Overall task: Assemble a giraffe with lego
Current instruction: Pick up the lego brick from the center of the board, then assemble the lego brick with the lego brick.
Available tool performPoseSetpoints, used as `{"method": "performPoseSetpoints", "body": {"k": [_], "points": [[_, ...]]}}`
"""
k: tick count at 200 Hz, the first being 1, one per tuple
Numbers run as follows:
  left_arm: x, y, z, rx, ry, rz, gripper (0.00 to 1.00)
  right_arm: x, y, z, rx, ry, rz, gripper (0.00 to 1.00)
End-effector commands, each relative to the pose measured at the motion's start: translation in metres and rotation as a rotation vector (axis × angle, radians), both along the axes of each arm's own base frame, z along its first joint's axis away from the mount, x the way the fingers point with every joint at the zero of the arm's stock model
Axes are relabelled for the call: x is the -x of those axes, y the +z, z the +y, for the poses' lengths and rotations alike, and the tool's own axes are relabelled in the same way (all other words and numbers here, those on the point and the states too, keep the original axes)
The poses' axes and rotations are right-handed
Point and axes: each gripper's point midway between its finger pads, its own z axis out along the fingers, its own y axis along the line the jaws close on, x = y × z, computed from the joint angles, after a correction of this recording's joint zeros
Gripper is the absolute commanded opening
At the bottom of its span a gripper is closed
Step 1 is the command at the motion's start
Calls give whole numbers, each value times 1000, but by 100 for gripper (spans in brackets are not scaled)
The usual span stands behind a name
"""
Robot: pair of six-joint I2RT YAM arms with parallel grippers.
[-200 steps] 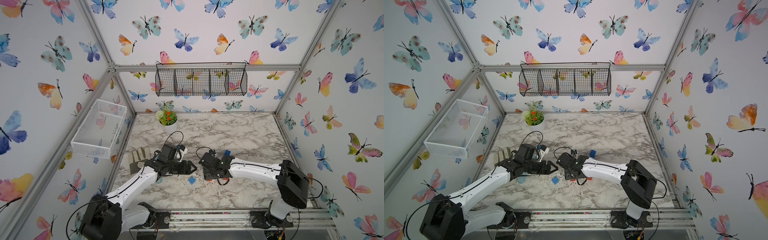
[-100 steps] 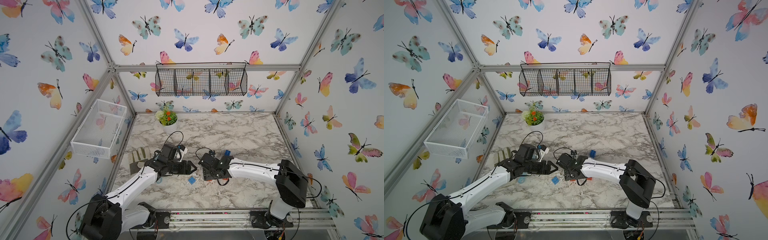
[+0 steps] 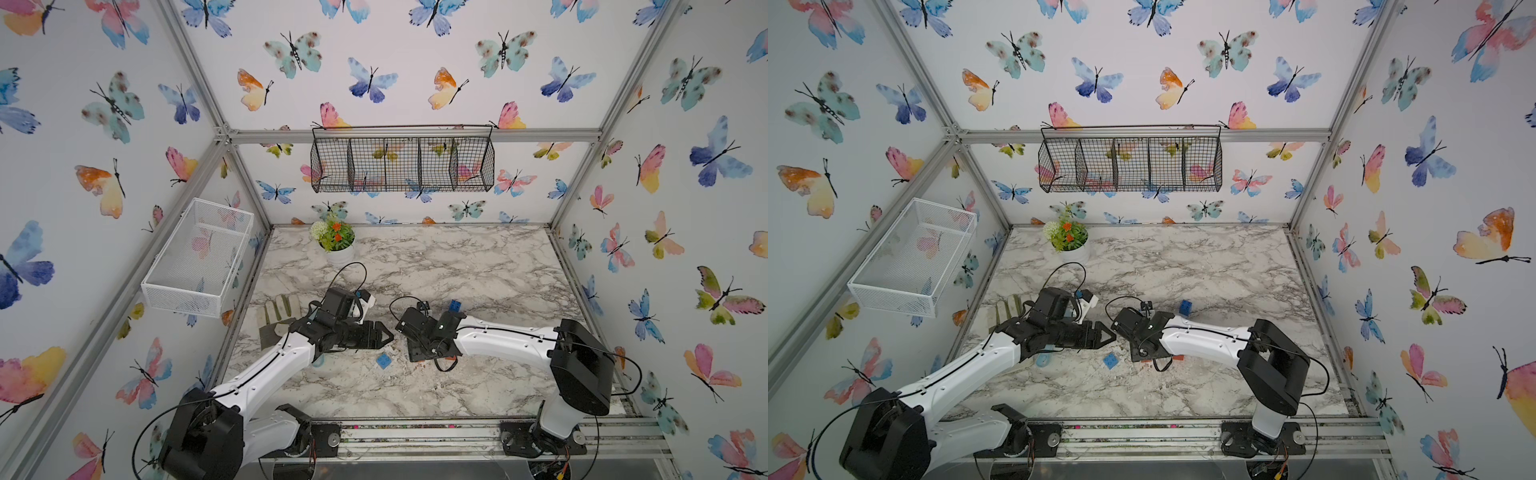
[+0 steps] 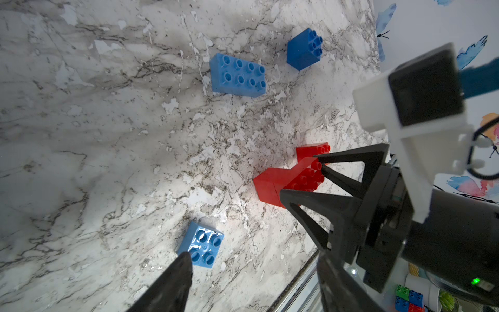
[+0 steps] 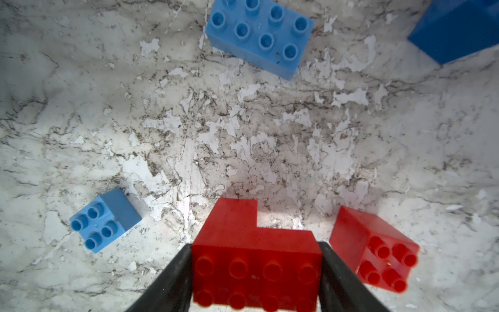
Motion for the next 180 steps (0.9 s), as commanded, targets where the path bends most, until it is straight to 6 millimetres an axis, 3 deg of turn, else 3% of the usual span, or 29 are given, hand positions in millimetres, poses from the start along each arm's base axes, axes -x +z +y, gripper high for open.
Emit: {"method": "performPoseSetpoints", "body": {"k": [1, 101, 180], "points": [[1, 7, -1, 19, -14, -21, 73, -2, 9, -7, 35, -15, -30, 64], [4, 10, -3, 40, -27, -21, 73, 1, 26, -37, 1, -133, -77, 59], [10, 11, -9, 64, -56, -10, 73, -11, 23, -52, -22, -207, -80, 59]]}}
